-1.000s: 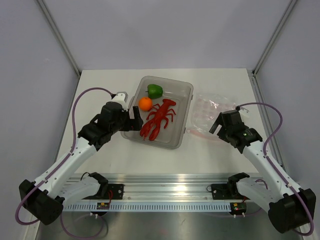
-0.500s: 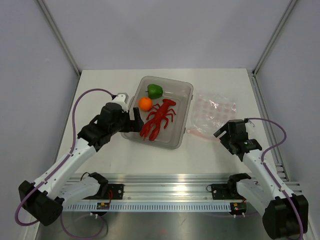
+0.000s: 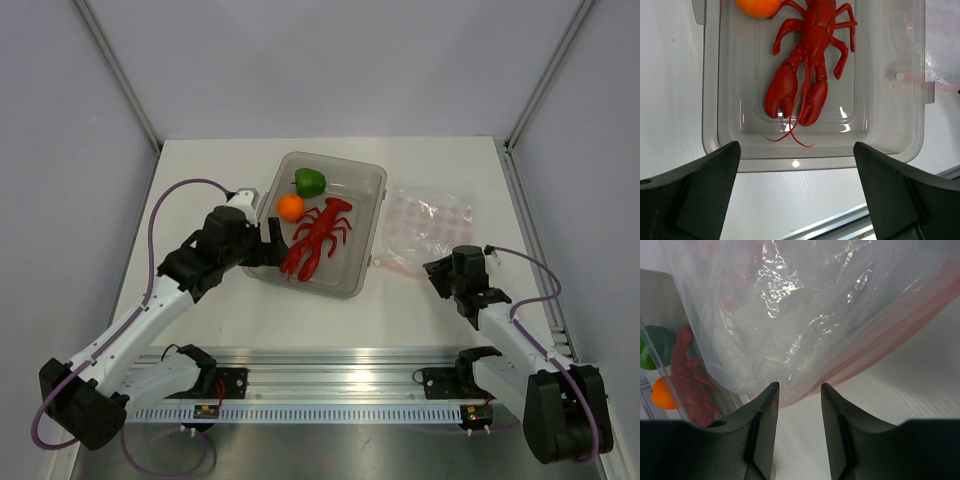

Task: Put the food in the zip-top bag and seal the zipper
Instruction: Pick up the zipper food storage bag at the center of the board.

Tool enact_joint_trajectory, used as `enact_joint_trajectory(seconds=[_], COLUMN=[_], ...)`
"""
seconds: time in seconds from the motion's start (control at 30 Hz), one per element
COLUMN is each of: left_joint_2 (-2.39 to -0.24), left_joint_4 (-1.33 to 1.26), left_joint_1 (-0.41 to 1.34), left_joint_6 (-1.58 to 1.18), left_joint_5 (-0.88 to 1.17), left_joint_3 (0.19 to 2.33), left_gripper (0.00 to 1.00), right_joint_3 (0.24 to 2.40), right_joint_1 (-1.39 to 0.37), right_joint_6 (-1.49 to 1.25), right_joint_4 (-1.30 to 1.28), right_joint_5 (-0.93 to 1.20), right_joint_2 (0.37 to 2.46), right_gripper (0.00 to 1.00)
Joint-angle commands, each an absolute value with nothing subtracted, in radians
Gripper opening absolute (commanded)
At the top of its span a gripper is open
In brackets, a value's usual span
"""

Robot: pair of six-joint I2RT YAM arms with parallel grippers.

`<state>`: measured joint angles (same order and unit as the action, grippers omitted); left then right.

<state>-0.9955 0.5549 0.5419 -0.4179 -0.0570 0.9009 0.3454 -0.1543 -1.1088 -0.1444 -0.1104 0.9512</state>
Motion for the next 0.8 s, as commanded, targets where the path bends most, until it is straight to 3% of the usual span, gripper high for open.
enact_joint_trajectory(seconds=[0.0, 0.37, 0.43, 0.5, 0.53, 0.77], left_joint_2=[-1.008, -1.006, -1.009, -1.012, -1.015, -1.055], left_joint_4=[0.525, 0.523, 0.525, 0.526, 0.531, 0.564], left_joint_1=[0.545, 0.545, 0.546, 0.545, 0.546, 0.595], left_joint_6=[-0.403, -0.417, -0.416, -0.416, -0.410, -0.393], left_joint_5=[-0.031, -0.021, -0.021, -0.018, -0.015, -0.084], left_joint_3=[0.914, 0.894, 0.896, 0.903, 0.908, 1.035], left_gripper=[0.99, 0.99, 0.99, 0.99, 0.99, 0.99], right_joint_3=[0.334, 0.345, 0.354, 0.365, 0.385, 0.567], right_joint_1=[-0.149, -0.147, -0.149, -0.149, -0.149, -0.149], right_joint_6=[-1.154, -1.144, -1.134, -1.117, -1.114, -1.017], right_joint_4=[-0.012, 0.098, 0.118, 0.120, 0.100, -0.199], right_joint_5=[-0.109, -0.143, -0.155, -0.169, -0.170, -0.186], right_joint_2=[0.980, 1.086, 1.109, 1.120, 1.115, 0.942], right_gripper=[0.45, 0.49, 0.39, 0.21, 0.00, 0.00])
